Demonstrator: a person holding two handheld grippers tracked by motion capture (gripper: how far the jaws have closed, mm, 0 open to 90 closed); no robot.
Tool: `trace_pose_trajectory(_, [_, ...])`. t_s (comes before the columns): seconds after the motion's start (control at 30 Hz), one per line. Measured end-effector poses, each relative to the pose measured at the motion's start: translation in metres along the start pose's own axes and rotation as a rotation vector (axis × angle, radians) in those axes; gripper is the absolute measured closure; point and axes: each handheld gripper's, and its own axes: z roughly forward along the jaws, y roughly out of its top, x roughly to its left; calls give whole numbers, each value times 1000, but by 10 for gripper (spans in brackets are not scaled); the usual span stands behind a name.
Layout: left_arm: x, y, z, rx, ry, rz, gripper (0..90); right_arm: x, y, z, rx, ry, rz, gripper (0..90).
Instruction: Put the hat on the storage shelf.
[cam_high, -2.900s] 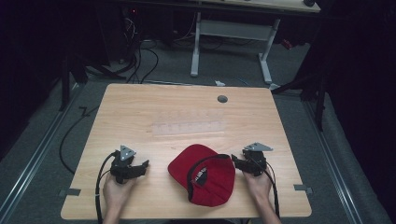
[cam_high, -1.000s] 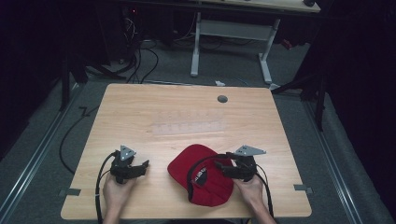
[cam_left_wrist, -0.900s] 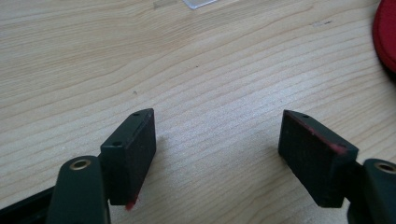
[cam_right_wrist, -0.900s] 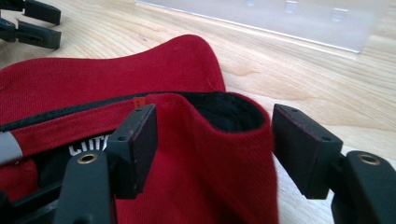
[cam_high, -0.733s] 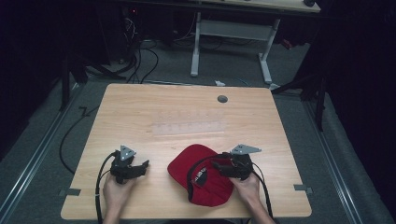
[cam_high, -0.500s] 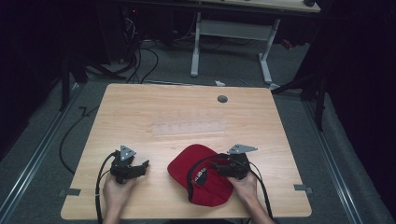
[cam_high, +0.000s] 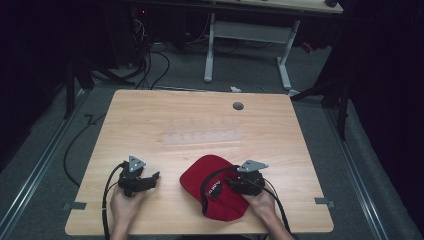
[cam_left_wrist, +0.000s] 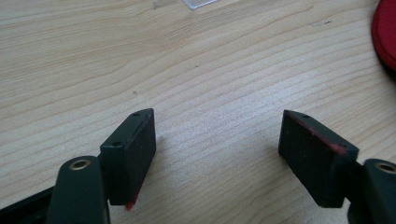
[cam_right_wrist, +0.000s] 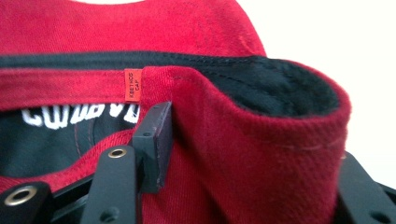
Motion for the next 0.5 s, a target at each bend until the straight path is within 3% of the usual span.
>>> trace_pose_trajectory(0.1, [0, 0, 0, 1, 0, 1, 279, 0, 0, 0, -4, 6, 0, 524])
trace_pose_trajectory(0.3, [0, 0, 0, 1, 0, 1, 279, -1, -1, -4, 4, 13, -14, 692])
trace_pose_trajectory(0.37, [0, 0, 0, 0, 0, 0, 279, 0, -1, -5, 9, 15, -47, 753])
trace_pose_trajectory(0.5, [0, 0, 0, 0, 0, -1, 279, -1, -1, -7, 18, 35, -40, 806])
